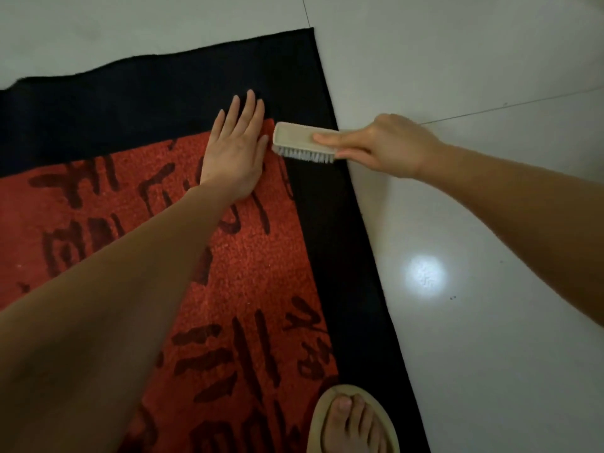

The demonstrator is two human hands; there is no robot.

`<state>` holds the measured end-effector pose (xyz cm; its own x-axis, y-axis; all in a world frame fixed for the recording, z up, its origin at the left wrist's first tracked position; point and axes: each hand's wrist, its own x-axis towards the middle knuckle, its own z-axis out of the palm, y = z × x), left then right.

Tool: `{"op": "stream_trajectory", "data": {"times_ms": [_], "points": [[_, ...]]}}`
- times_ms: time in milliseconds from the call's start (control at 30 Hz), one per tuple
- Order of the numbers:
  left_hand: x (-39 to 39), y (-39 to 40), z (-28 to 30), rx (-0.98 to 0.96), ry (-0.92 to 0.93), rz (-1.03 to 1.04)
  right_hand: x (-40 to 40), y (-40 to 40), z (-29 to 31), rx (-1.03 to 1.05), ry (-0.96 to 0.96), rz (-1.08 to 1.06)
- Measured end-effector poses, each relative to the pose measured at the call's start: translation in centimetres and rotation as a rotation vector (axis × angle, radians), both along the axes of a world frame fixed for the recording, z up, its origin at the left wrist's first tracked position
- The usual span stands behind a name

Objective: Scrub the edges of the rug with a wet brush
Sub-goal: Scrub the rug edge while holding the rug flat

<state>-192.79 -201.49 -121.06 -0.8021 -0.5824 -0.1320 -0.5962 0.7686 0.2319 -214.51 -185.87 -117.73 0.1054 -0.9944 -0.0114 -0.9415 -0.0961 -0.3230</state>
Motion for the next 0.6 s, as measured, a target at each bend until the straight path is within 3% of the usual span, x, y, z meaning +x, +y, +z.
{"op": "stream_trajectory", "data": {"times_ms": [100,167,267,333,433,600], "points": [[0.1,-0.5,0.2,-0.003,-0.019,-0.045,0.4,0.1,0.9,-0.068,0.093,0.044],[0.1,-0.4,0.0,-0.019,-0.019,-0.042,1.8,3.0,1.0,-0.121,0.080,0.252],[-0.2,-0.3,-0.1,-0.022,0.010,-0.027,3.0,6.0,0.3,0.052,0.031,0.418],[-0.3,-0.4,-0.1,-0.019,0.039,-0.021,2.3,4.3,-0.1,0.071,0.070,0.265],[-0.5,-0.9,-0.1,0.009,0.067,-0.014,0.6,-0.8,0.6,0.118,0.030,-0.126],[-1.6,-2.6,0.1,0.018,0.011,0.029,1.6,-3.0,1.8,0.117,0.038,-0.113]]}}
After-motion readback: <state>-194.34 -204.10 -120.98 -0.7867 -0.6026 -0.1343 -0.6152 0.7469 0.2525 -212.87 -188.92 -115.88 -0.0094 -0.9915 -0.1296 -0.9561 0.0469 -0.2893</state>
